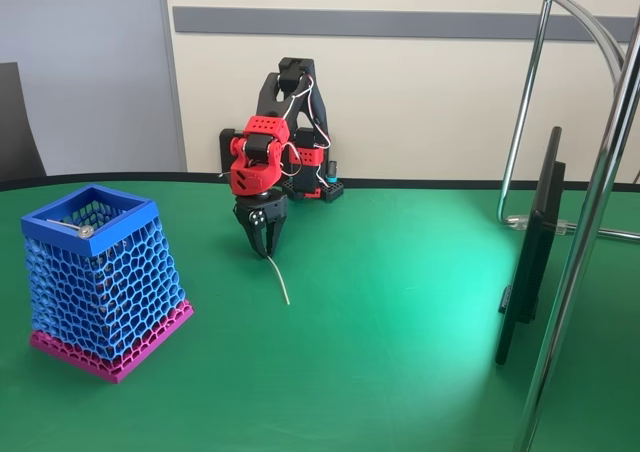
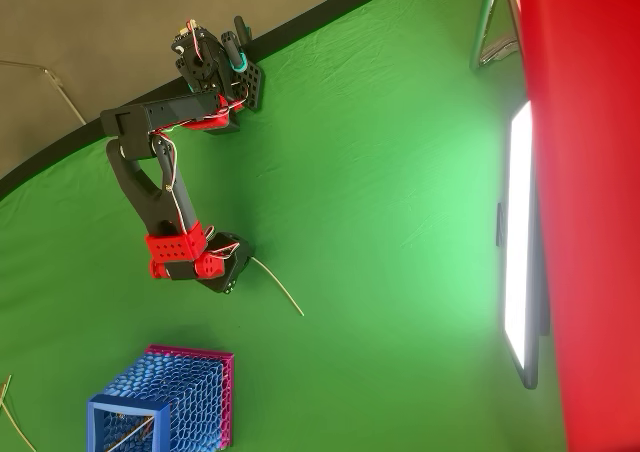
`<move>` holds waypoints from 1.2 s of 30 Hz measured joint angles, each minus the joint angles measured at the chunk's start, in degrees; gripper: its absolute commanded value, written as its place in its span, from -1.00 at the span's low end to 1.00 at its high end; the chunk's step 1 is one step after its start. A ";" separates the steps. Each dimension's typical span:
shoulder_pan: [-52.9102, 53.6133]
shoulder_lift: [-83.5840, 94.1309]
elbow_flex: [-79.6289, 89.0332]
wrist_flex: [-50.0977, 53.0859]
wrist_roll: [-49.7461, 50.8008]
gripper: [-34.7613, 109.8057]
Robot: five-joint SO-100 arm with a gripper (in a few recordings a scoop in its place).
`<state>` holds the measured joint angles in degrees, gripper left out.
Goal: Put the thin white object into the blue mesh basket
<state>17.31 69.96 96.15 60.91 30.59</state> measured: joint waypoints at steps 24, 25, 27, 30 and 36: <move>1.76 10.20 -23.29 1.85 -15.03 -0.49; 2.20 10.55 -24.61 0.88 -15.73 -0.49; 3.25 10.81 -26.98 -1.23 -16.96 -0.50; 4.39 10.81 -31.03 -3.87 -18.63 -0.50; 7.65 8.35 -40.08 -10.72 -20.48 -0.50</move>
<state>24.96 78.31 56.07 50.19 10.11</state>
